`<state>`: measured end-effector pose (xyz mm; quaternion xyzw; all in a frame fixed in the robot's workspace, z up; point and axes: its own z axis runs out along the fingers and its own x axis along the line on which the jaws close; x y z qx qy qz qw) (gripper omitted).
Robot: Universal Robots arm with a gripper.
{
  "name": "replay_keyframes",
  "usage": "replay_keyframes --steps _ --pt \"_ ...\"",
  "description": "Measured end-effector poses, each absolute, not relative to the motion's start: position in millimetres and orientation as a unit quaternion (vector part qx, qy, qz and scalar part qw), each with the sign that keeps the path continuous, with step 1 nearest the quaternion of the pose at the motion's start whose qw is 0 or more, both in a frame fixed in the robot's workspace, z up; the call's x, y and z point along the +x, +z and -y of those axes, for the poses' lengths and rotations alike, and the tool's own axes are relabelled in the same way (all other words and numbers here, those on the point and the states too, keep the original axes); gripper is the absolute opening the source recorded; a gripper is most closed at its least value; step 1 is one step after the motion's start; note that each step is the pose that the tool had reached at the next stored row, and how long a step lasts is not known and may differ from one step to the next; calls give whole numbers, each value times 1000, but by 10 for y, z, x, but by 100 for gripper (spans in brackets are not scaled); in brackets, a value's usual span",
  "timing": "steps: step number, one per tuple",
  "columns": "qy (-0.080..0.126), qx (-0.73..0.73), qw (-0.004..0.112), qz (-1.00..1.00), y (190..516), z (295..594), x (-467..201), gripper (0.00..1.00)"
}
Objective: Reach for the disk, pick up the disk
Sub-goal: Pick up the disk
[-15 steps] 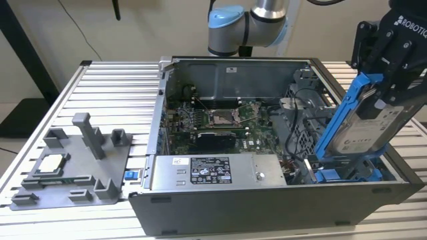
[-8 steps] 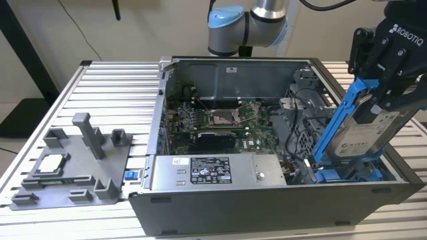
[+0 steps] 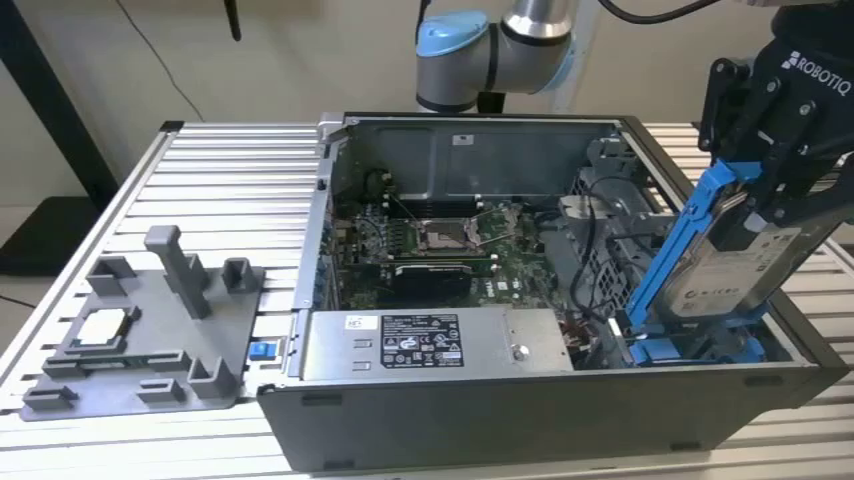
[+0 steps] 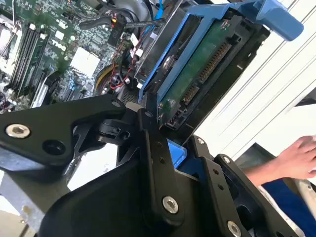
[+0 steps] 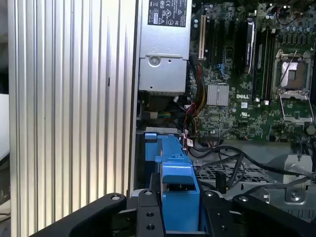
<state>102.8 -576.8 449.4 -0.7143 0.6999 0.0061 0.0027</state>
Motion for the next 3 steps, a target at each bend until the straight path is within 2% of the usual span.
replay_keyframes --steps 3 --pt "6 -714 3 -700 4494 5769 1028 0"
